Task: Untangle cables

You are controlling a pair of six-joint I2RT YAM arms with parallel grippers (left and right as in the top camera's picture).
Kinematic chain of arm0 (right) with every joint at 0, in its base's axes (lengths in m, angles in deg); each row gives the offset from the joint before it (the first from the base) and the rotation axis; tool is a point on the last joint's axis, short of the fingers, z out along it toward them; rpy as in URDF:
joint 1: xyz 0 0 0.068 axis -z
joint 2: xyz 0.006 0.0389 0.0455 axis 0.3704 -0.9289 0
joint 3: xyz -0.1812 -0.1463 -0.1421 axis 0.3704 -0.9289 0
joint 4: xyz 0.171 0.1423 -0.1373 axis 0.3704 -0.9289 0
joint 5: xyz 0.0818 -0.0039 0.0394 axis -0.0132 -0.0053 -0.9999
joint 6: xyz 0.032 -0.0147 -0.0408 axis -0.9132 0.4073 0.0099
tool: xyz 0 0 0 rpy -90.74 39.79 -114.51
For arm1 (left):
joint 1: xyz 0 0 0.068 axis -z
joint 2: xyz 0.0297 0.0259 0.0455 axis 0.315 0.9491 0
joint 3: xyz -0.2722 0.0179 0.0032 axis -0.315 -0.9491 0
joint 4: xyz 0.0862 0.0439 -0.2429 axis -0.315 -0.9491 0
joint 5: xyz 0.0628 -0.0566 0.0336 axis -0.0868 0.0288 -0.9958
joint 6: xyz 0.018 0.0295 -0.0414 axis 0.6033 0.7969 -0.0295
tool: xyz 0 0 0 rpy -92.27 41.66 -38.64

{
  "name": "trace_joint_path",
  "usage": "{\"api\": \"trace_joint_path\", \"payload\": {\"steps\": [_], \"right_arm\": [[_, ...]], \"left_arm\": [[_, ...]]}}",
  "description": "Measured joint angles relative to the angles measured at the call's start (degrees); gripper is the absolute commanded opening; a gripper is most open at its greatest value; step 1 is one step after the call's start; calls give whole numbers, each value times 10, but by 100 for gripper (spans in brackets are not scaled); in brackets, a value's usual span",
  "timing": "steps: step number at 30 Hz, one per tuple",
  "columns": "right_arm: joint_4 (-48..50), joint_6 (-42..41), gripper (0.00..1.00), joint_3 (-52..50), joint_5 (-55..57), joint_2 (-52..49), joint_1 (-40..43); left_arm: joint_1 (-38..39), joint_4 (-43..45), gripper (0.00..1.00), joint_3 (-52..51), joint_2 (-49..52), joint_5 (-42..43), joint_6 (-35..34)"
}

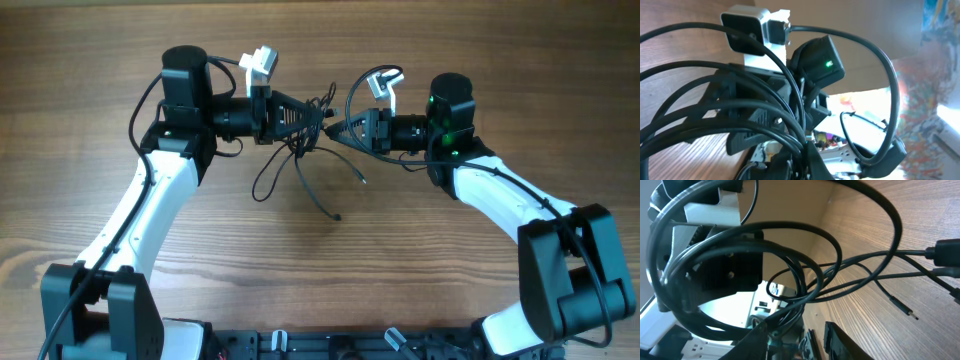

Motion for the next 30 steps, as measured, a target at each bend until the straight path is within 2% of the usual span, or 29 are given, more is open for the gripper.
{"api": "trace_joint_path", "payload": {"steps": [5, 13, 16, 17, 21, 23, 26, 30], "right_arm": [[2, -9, 40, 0, 16, 0, 0], [2, -11, 38, 0, 28, 0, 0], [2, -12, 8, 0, 28, 0, 0], [3, -12, 4, 0, 27, 0, 0], [5, -15, 4, 0, 28, 0, 0], [-4, -15, 4, 0, 27, 0, 0], [-80, -7, 4, 5, 35, 2, 0], [-316, 57, 4, 21, 118, 14, -3]], "left_arm": [[1, 32, 4, 0, 0, 0, -75], [43, 103, 4, 0, 0, 0, -148], [59, 126, 4, 0, 0, -1, -165], [63, 126, 4, 0, 0, -2, -169], [64, 125, 4, 0, 0, -7, -177], [64, 125, 4, 0, 0, -8, -172], [64, 97, 4, -1, 0, -10, -136], [61, -59, 4, -6, 8, -37, -11]]}}
